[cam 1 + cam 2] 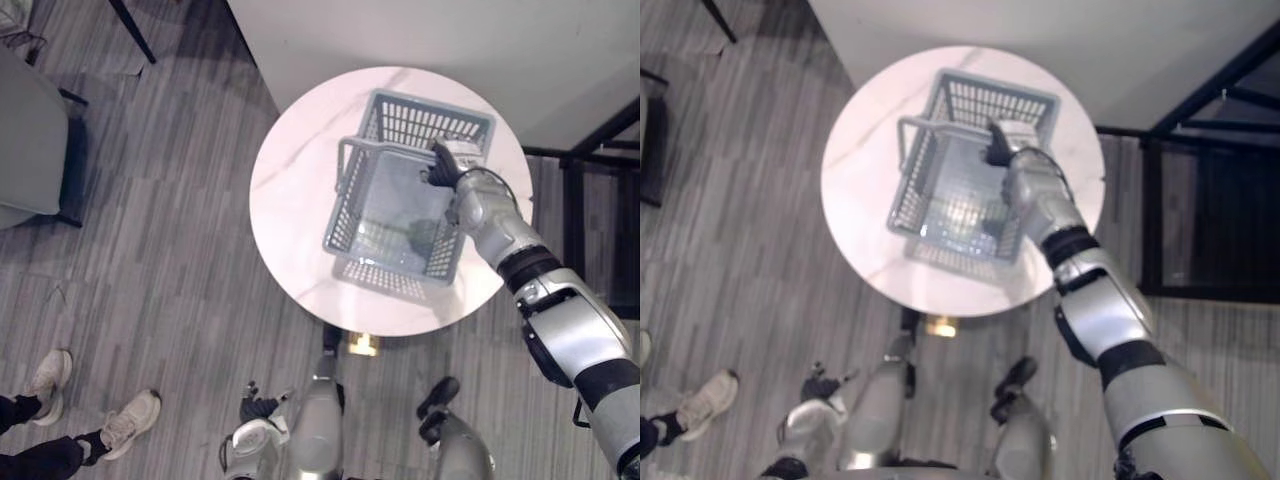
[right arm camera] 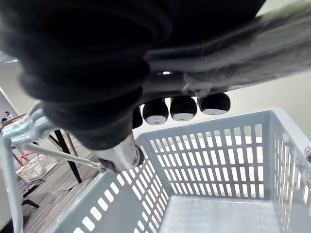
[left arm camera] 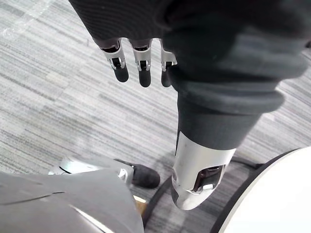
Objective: Pick vegetable in the basket
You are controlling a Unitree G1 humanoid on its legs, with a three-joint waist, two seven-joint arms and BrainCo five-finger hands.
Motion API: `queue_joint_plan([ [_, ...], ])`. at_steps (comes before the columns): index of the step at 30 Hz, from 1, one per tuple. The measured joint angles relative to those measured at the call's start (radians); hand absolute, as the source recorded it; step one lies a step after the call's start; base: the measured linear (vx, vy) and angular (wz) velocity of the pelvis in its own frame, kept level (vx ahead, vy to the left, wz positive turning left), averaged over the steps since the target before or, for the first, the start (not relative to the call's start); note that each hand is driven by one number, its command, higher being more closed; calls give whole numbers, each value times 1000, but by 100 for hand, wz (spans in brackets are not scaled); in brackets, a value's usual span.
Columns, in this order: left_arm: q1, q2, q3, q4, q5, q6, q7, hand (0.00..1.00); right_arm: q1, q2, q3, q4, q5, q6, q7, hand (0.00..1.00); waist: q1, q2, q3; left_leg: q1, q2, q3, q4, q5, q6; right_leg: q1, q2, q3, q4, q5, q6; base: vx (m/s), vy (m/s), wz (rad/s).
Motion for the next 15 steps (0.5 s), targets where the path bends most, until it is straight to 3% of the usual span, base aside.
queue_joint_plan([
  [4,1,-13,50,0,32,20,1,0,5,-4,6,-119,1,0,20,100,-4,-3,-2,36,0,19,0,0,0,30,-1,10,-5,0,0,41,-21,-5],
  [7,15,-9,83,0,53,25,-1,0,11,-8,15,-279,16,-16,25,100,-31,-33,-19,57,6,43,-1,-1,-1,38,3,28,-10,1,0,32,-23,-17],
  [9,31,11,100,0,77,42,-6,0,65,-35,28,-416,39,-51,30,100,-52,-68,-43,81,16,59,-1,-7,-8,54,14,47,-21,3,2,33,-29,-24],
  [11,43,21,108,2,103,45,-13,0,125,-60,44,-493,48,-75,48,100,-54,-93,-72,108,25,80,-1,-15,-17,64,19,69,-26,2,1,36,-20,-32],
  [15,85,35,106,8,154,63,-30,0,307,-141,88,-644,63,-113,90,100,-89,-109,-151,147,37,123,-2,-32,-19,76,39,111,-42,3,2,34,-14,-29],
])
